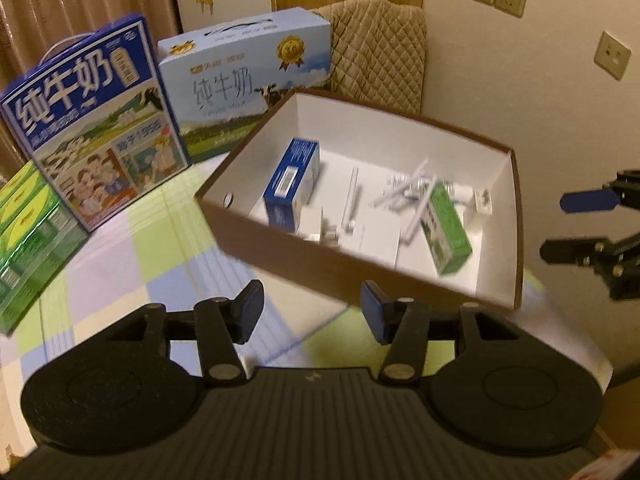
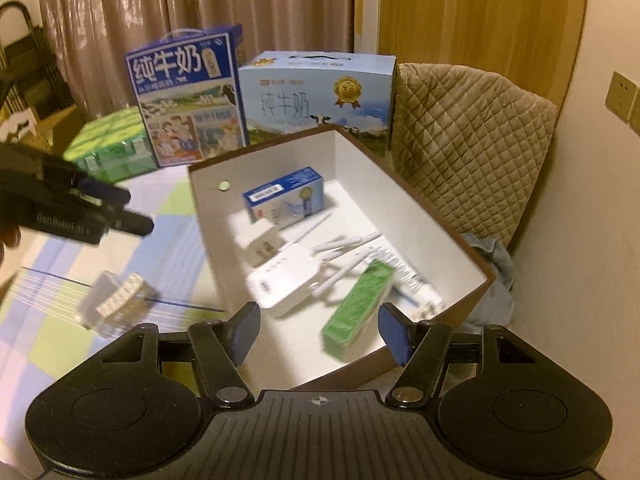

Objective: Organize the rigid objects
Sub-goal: 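Withdraw both tools from the box back over the table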

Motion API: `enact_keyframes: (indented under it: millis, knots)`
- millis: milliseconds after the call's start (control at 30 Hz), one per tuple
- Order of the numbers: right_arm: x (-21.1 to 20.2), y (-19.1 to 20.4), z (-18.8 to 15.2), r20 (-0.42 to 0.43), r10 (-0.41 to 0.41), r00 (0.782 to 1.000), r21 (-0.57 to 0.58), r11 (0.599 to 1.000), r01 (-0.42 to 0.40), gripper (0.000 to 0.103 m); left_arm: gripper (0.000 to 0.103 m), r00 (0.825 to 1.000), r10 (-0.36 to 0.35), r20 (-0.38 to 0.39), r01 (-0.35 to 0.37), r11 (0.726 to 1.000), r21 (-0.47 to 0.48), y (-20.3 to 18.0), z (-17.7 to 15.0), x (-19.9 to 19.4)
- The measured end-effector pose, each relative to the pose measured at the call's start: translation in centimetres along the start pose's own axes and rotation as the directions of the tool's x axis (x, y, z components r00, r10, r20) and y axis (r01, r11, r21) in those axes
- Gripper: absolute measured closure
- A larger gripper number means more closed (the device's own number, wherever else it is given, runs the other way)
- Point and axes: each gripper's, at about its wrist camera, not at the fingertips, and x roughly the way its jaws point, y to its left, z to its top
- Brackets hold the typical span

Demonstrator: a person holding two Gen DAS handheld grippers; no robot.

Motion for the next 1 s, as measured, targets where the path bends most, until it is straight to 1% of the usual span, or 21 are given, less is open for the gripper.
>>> enact_keyframes:
  millis: [100, 233, 500, 667, 833, 1000]
  knots:
    - [-0.8, 1.6, -1.1, 0.008, 0.010, 1.000, 0.017, 1.000, -0.010, 0.041, 0.054, 1.000, 0.003, -0.011, -0.003, 1.000, -0.001, 0.4, -2.1, -1.2]
    - [-1.4, 3.8, -2.5, -0.003, 0.038, 0.999, 0.018, 0.999, -0.038, 0.041, 0.054, 1.000, 0.000, -0.015, 0.000, 1.000, -0.012, 0.8, -4.7, -2.6]
    - [-0.9, 7.3, -5.4, -0.056, 0.141, 0.988, 0.074, 0.988, -0.137, 0.041, 0.054, 0.997, -0.013, -0.074, 0.003, 0.992, -0.128, 2.1, -9.7, -3.6]
    - [0.0, 9.2, -6.7, -0.095, 0.175, 0.980, 0.090, 0.982, -0.166, 0.041, 0.054, 0.994, -0.015, -0.107, -0.004, 0.985, -0.174, 2.5, -12.0, -3.8]
    - [0.6, 10.6, -7.4, -0.127, 0.203, 0.971, 0.100, 0.977, -0.191, 0.041, 0.054, 0.992, -0.020, -0.122, -0.008, 0.975, -0.221, 2.5, -13.7, -4.1]
    - [1.2, 11.8, -8.1, -0.159, 0.210, 0.965, 0.103, 0.975, -0.195, 0.041, 0.054, 0.990, -0.004, -0.141, -0.029, 0.972, -0.234, 2.5, -15.1, -4.3]
